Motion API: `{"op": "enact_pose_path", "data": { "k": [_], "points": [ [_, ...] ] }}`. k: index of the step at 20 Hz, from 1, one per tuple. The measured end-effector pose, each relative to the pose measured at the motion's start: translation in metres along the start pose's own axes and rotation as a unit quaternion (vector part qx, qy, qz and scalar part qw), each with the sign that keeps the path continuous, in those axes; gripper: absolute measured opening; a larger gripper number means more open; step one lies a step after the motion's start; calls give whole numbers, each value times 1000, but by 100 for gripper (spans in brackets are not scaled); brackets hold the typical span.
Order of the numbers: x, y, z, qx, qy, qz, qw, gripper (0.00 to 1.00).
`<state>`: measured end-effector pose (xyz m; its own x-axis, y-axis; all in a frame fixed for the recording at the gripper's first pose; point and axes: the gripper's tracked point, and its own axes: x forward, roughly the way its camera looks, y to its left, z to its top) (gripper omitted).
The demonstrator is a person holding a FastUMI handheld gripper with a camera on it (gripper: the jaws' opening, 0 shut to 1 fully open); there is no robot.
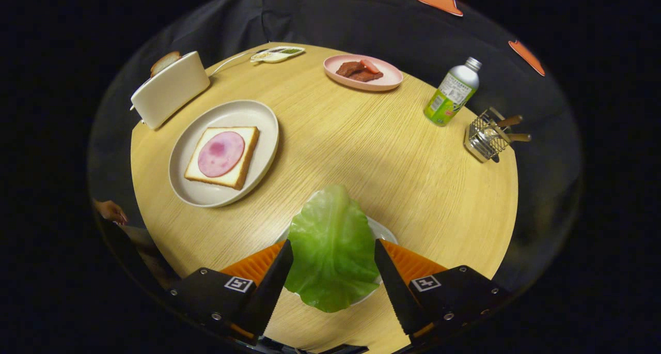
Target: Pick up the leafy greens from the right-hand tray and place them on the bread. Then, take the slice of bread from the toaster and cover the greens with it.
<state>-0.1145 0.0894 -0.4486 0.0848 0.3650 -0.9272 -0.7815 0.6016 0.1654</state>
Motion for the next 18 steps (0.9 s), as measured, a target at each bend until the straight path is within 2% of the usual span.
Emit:
{"op": "enact_pose_path", "data": {
  "k": [3, 6, 9, 12, 14, 15, 18],
  "points": [
    [14, -2, -4, 1, 25, 2, 1000, 93],
    [24, 6, -12, 7, 59, 21, 998, 88],
    [27, 7, -8, 28, 64, 25, 997, 79],
    [27, 8, -9, 16, 66, 26, 997, 75],
    [27, 10, -8, 37, 66, 28, 997, 64],
    [28, 13, -9, 40, 66, 25, 997, 43],
    [27, 19, -8, 38, 64, 12, 997, 20]
  ]
}}
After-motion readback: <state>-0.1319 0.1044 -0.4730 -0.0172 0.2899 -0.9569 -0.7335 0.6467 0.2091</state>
